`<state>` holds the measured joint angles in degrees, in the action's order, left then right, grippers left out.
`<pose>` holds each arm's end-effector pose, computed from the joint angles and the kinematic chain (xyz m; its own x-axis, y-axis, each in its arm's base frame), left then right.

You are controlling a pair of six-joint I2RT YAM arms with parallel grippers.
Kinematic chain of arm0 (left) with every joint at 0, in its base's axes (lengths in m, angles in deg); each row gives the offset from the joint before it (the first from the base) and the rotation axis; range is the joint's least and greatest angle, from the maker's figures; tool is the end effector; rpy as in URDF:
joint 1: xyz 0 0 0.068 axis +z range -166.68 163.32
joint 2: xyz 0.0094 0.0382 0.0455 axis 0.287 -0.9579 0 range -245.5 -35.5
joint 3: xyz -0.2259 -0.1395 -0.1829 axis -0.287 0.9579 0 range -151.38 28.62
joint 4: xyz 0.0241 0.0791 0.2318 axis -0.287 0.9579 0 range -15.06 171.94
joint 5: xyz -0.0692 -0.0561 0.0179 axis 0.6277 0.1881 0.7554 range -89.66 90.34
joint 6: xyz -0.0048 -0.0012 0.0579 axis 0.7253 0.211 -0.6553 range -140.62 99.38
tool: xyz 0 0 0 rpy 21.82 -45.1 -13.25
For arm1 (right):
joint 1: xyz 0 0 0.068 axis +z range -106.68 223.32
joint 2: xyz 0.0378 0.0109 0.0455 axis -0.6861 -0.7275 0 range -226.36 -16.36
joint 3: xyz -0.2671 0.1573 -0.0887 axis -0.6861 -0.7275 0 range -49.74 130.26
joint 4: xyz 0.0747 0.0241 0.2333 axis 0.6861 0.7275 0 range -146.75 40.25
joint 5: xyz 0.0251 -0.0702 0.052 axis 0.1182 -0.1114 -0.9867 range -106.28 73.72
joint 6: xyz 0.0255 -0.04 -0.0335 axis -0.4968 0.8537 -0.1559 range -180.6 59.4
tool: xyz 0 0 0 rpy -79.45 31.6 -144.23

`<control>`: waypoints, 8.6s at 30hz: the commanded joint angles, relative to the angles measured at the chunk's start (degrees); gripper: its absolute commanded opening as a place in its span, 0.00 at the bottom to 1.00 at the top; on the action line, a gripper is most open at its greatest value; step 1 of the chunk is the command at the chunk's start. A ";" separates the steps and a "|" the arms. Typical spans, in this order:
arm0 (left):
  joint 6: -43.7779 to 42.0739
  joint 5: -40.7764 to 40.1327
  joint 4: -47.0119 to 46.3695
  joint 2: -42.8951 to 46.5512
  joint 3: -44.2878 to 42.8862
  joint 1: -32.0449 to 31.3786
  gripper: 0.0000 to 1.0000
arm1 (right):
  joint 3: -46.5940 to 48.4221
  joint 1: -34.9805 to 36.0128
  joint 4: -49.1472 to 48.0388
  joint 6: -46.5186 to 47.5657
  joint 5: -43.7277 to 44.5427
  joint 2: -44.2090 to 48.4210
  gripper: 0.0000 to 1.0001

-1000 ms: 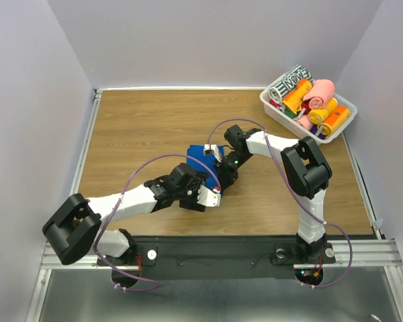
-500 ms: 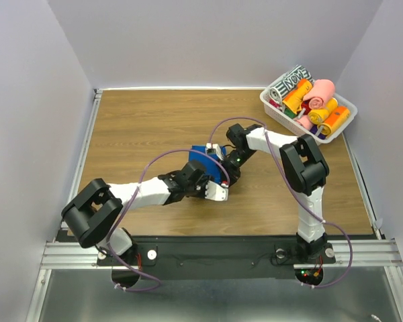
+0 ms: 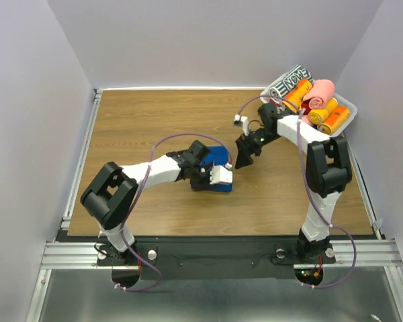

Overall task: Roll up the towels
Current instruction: Roll the towel

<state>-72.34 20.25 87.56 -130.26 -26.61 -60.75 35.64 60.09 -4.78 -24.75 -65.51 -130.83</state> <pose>0.2272 -0.2397 0.2388 0.2797 0.7565 -0.5911 0.9435 -0.1027 0.3150 0.3693 0.1442 0.2415 -0.5903 -0.5772 -0.5642 -0.7980 0.3123 0.5154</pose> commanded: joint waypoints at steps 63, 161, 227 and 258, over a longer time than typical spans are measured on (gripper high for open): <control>-4.97 30.55 42.85 -17.25 -32.33 24.89 0.77 | -27.39 24.18 -28.78 10.55 18.39 16.58 0.01; -14.54 27.82 49.60 -36.63 -33.63 23.86 0.42 | -24.03 27.42 -39.20 7.03 36.13 26.95 1.00; -17.53 6.02 -6.65 19.36 12.86 11.91 0.98 | 1.98 15.22 0.68 0.35 -1.30 -12.09 0.00; -12.44 4.36 -5.58 13.03 11.63 7.77 0.99 | 3.30 14.16 1.65 1.58 -1.13 -13.49 0.01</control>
<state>-86.46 26.76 86.06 -115.49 -14.98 -52.95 39.12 74.50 -4.70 -25.84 -71.37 -142.55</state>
